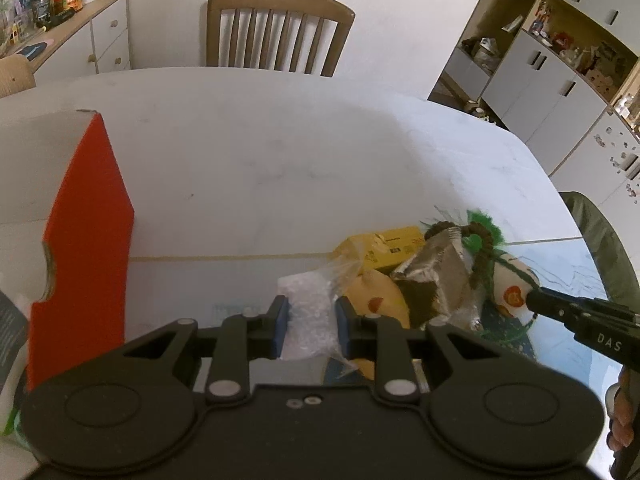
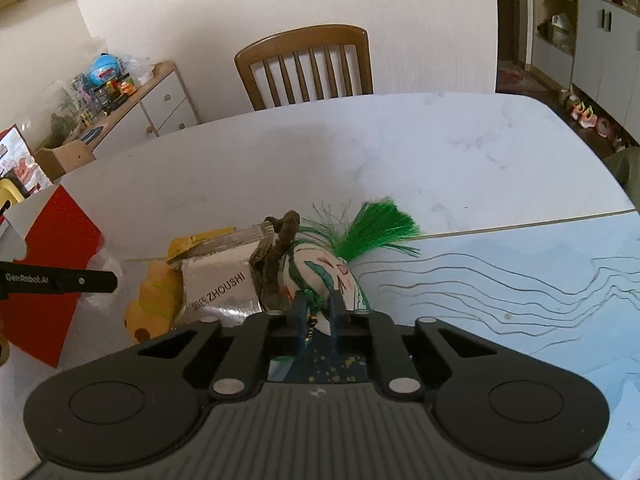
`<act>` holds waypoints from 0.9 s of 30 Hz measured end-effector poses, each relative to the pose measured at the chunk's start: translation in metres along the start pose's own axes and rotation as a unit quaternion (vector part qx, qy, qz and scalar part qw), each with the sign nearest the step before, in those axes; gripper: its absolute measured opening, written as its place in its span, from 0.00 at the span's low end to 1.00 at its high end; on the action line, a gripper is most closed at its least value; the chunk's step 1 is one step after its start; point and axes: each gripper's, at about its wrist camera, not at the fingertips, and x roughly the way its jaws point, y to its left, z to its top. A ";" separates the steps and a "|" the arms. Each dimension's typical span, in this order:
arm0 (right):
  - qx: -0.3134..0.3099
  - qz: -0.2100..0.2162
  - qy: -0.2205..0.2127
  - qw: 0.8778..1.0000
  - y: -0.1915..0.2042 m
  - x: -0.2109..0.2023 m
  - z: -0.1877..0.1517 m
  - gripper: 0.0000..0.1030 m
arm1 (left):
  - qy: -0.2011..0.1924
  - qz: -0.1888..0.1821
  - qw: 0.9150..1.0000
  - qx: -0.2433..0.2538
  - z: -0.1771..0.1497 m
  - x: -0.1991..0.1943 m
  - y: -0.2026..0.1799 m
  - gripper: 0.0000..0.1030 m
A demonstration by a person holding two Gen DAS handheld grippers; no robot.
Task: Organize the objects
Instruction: 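Grasp the clear bag of white filling with the left gripper while the right grasps the green-haired plush doll, then carry the clear bag and green-haired doll into the red box with both grippers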
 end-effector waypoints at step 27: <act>-0.043 0.033 0.034 0.998 -0.006 0.041 0.013 0.72 | 0.003 -0.003 1.000 -0.002 -0.013 -0.014 -0.002 0.23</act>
